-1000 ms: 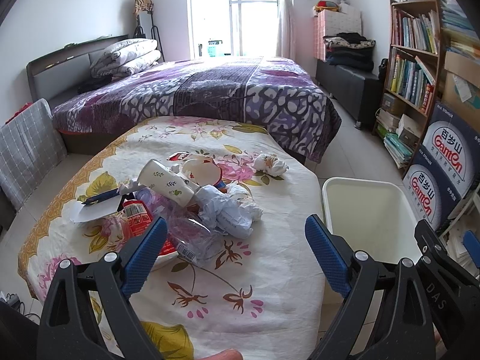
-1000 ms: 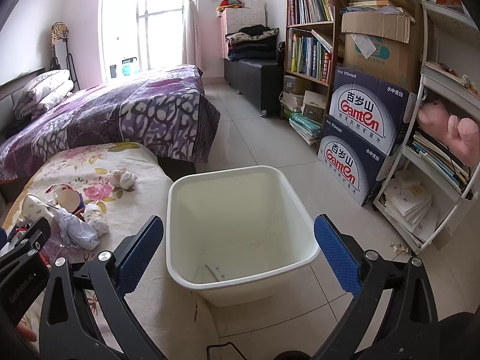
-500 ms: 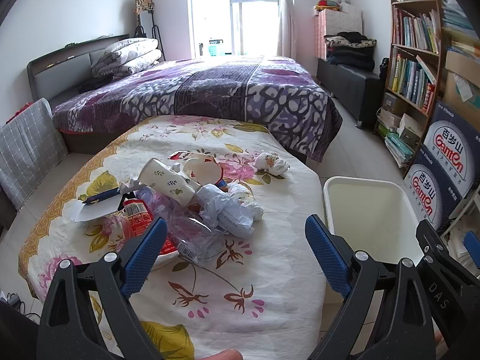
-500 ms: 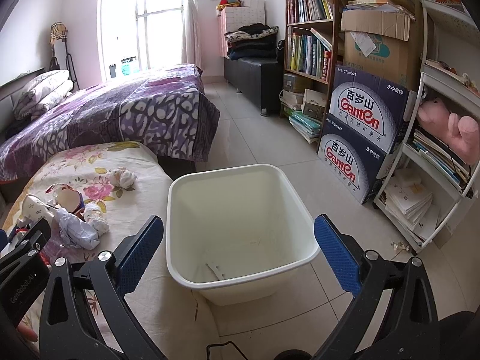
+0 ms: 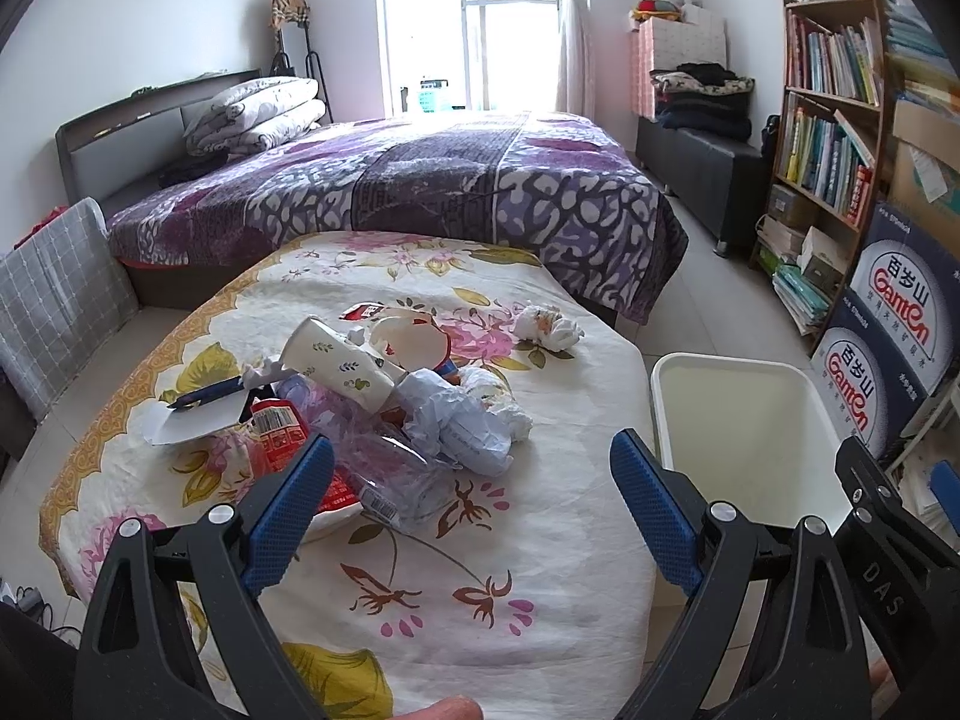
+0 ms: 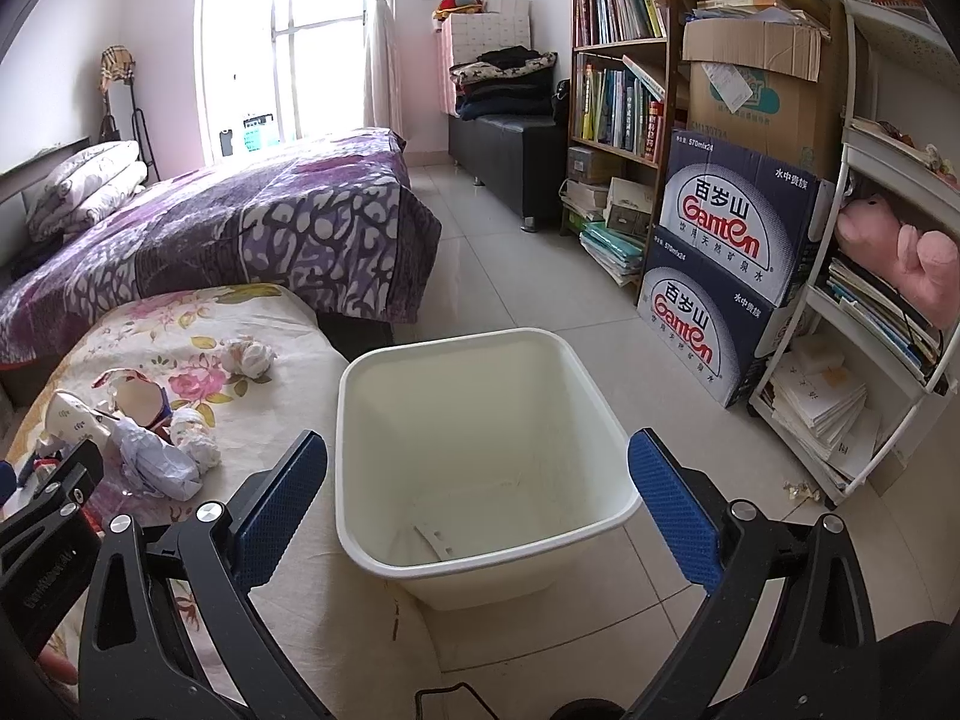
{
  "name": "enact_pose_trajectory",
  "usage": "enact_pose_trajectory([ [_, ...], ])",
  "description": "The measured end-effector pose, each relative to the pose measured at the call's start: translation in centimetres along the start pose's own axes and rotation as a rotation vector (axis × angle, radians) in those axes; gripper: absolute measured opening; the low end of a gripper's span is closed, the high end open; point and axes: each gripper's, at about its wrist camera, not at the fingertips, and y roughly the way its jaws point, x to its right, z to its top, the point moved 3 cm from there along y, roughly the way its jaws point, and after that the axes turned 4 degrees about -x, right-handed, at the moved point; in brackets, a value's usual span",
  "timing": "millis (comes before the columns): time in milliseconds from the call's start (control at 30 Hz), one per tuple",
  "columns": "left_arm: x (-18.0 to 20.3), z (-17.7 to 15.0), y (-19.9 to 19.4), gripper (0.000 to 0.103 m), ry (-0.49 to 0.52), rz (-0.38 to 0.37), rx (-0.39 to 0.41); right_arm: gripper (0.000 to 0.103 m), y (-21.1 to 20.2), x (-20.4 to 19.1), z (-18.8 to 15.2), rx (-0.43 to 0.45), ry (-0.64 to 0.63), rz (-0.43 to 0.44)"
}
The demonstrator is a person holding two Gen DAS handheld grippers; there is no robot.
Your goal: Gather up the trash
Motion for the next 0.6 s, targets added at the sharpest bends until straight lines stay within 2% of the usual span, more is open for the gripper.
enact_pose_trajectory([
  [167,-0.6,1.1,0.0,0.091,0.001,0.008,-0.02,0.096,-0.3,-0.1,1.1,-0.042,0.052,0.074],
  [300,-2.1,2.3,0.2,0.091,0.005,0.017,-0.075,0.096,0.2,-1.2,2.2,-0.1,0.031,0.118],
  [367,-3.1,2.8,0.7,0.095,0.017,0.019,-0.121,0.096,0.7,-2.1,2.8,-0.135,-0.005,0.147],
  [533,-6.9,4.0,3.4,0.096,0.056,0.043,-0.275,0.096,2.7,-4.7,3.2,-0.24,-0.115,0.236],
  [600,-8.5,4.3,4.4,0.096,0.103,0.037,-0.336,0.096,3.3,-6.0,3.1,-0.266,-0.174,0.268],
])
